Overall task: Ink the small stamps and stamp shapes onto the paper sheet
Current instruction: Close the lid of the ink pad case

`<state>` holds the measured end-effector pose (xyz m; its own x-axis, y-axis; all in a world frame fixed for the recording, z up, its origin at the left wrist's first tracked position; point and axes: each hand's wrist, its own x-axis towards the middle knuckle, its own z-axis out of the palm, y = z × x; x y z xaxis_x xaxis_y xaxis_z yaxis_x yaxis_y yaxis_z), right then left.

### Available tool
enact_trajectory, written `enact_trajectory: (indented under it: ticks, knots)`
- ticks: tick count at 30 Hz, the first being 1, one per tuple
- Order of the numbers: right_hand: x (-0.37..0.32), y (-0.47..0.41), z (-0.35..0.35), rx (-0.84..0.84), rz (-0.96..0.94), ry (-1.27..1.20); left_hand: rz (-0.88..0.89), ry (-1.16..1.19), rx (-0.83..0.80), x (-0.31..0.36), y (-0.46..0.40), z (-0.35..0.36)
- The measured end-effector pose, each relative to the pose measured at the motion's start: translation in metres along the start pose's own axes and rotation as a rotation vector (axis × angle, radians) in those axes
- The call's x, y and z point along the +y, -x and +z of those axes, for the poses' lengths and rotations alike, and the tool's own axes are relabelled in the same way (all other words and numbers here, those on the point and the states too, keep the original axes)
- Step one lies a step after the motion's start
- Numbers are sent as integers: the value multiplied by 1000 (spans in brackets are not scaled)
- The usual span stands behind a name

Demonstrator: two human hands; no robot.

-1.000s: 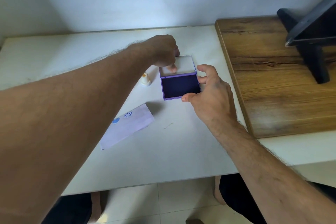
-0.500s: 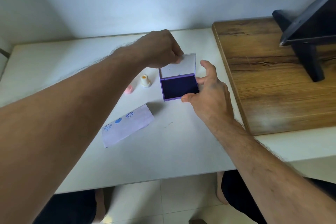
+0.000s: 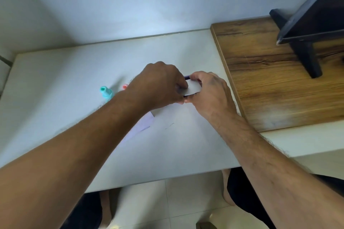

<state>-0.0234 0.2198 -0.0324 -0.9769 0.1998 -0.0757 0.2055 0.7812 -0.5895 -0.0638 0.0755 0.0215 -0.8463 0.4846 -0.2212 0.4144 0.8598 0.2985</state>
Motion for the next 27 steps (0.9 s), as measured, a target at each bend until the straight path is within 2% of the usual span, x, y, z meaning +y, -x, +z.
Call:
enact_trajectory:
  ticks: [4, 9, 13, 16, 20, 27]
  knots:
    - [0, -2, -1, -49, -29, 41, 28, -99, 19, -1, -1, 14]
    - [-2, -4, -14, -136, -42, 86, 49, -81, -8, -1, -4, 16]
    - [-5, -4, -22, -197, -54, 44, 72, -23, 59, -4, -5, 20]
    - [-4, -4, -26, -233, -59, 3, 25, -29, 43, 0, -5, 21]
    - [-1, -5, -27, -223, -42, -36, -5, -70, 11, 7, -12, 23]
    - [0, -7, -25, -209, 3, -53, 8, -2, -37, 0, -13, 16]
